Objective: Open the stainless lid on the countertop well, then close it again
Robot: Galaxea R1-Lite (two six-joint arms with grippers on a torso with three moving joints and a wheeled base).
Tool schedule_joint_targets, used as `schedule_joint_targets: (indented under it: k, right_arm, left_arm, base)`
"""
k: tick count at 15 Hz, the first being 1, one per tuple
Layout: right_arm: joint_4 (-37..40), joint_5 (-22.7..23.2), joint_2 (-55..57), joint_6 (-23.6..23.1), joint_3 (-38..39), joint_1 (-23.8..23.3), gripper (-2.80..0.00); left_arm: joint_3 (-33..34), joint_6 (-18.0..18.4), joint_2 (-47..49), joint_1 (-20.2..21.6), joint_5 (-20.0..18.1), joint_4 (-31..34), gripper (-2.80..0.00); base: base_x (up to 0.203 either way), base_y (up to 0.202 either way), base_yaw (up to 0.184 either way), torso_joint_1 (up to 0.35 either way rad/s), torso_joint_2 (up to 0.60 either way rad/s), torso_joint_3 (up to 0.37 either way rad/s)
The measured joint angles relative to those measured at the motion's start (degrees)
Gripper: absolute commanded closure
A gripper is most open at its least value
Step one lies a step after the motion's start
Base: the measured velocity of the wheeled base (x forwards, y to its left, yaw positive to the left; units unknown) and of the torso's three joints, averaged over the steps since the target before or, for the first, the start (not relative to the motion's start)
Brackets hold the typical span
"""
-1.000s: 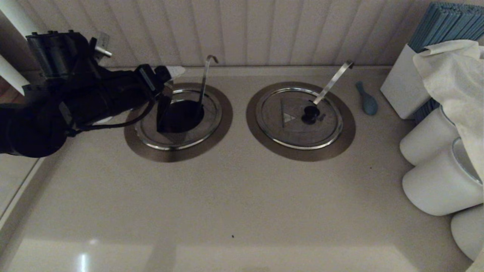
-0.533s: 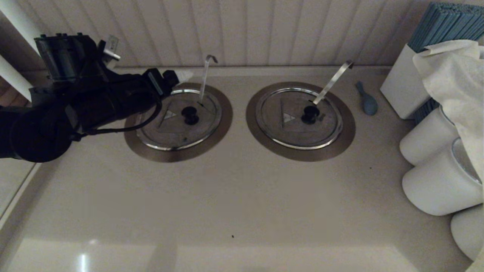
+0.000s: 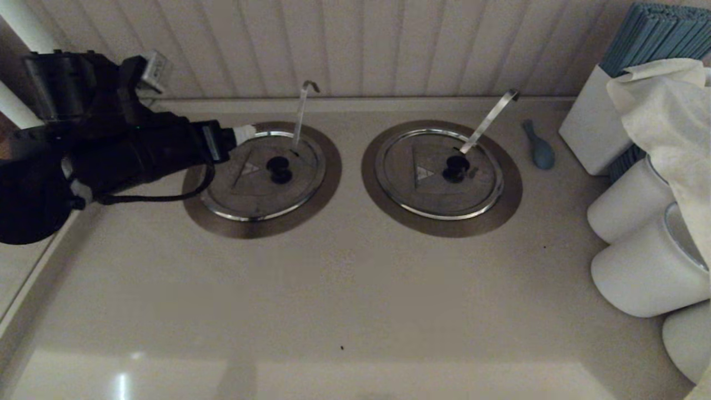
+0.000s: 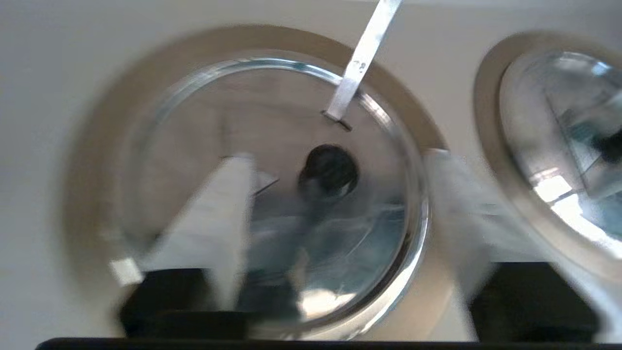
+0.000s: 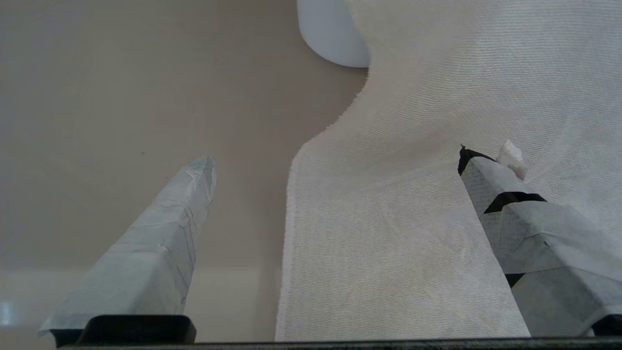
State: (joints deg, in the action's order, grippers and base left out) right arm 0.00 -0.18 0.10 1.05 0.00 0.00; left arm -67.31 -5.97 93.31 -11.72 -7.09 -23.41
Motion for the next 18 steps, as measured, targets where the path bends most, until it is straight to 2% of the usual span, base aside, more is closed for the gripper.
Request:
schedule_joint_targets:
  k: [4, 7, 11, 14, 16, 18]
  right_arm:
    - [0.0, 0.02, 0.0, -0.01, 0.0, 0.0, -2.8]
    - [0.0, 0.0, 0.0, -0.01, 0.0, 0.0, -2.8]
    - [-0.16, 0.07, 0.0, -0.65, 0.0, 0.0, -2.8]
    - [-0.16, 0.11, 0.0, -0.63, 0.0, 0.0, -2.8]
    - [-0.15, 0.11, 0.0, -0.61, 0.0, 0.0, -2.8]
    - [-0.15, 0.13, 0.0, -0.75, 0.0, 0.0, -2.8]
  left_arm:
    - [2.27, 1.34, -10.24, -0.1, 0.59, 10.48, 0.0]
    - [8.21, 3.68, -23.9, -0.21, 2.16, 15.93, 0.0]
    - [14.09, 10.05, -47.21, 0.81, 11.57, 29.52, 0.0]
    - [17.68, 11.68, -63.14, 5.38, 14.95, 38.79, 0.0]
    - [21.59, 12.3, -72.1, 8.83, 14.25, 42.62, 0.0]
    - [27.49, 12.66, -80.53, 10.28, 9.85, 42.98, 0.0]
  base:
    - [0.0, 0.0, 0.0, 0.0, 0.0, 0.0]
    - [0.0, 0.0, 0.0, 0.0, 0.0, 0.0]
    - [0.0, 0.0, 0.0, 0.0, 0.0, 0.0]
    - [0.0, 0.0, 0.0, 0.0, 0.0, 0.0]
    - [0.0, 0.0, 0.0, 0.0, 0.0, 0.0]
    - [0.0, 0.0, 0.0, 0.0, 0.0, 0.0]
